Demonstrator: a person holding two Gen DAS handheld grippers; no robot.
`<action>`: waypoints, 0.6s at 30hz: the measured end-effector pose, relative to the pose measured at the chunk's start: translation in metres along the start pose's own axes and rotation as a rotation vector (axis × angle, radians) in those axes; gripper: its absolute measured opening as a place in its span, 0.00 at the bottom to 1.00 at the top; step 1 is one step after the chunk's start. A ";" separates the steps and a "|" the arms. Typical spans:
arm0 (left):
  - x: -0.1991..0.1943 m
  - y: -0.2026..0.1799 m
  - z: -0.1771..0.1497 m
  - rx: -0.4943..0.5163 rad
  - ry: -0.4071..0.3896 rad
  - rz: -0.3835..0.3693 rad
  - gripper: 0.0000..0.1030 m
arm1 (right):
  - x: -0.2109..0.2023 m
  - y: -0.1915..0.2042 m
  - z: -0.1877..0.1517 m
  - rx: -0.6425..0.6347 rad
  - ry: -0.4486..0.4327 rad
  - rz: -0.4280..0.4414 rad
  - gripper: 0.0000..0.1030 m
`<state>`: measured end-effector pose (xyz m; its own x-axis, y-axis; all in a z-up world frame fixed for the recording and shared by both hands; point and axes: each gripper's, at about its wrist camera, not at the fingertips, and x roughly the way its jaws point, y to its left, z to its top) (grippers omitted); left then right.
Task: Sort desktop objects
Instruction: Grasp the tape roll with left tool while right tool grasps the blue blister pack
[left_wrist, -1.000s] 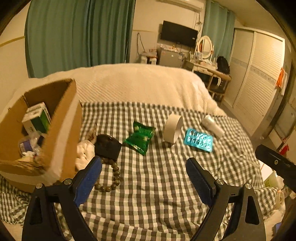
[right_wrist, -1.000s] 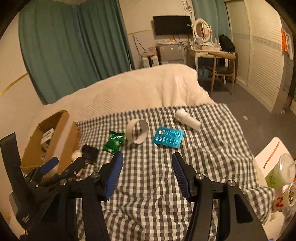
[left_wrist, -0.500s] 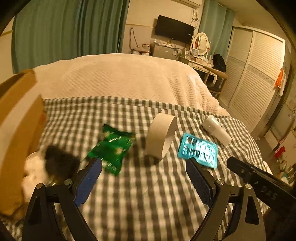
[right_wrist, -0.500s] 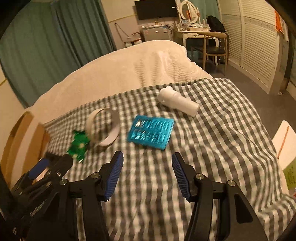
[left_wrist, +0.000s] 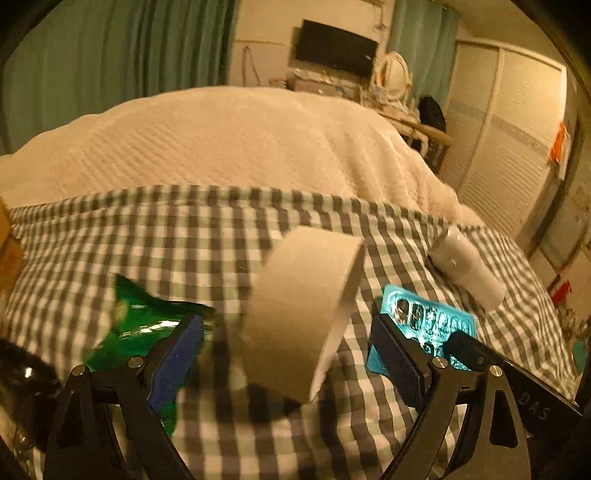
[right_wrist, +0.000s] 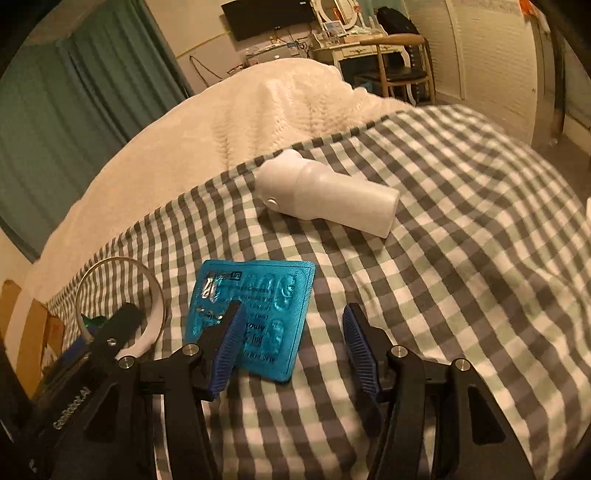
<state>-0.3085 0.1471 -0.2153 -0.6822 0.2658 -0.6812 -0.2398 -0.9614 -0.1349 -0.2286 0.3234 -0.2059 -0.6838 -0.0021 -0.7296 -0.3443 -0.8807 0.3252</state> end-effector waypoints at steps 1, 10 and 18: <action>0.002 -0.002 0.000 0.008 0.003 0.000 0.90 | 0.003 -0.002 0.000 0.000 -0.002 0.004 0.53; 0.004 -0.012 -0.002 0.052 0.035 -0.002 0.28 | 0.009 0.007 -0.003 -0.039 -0.031 0.012 0.24; -0.016 -0.008 -0.006 0.039 0.016 0.016 0.28 | -0.013 0.002 0.003 0.015 -0.040 0.098 0.07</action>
<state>-0.2912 0.1502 -0.2080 -0.6749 0.2489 -0.6947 -0.2561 -0.9619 -0.0958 -0.2221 0.3231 -0.1945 -0.7396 -0.0689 -0.6695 -0.2836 -0.8702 0.4028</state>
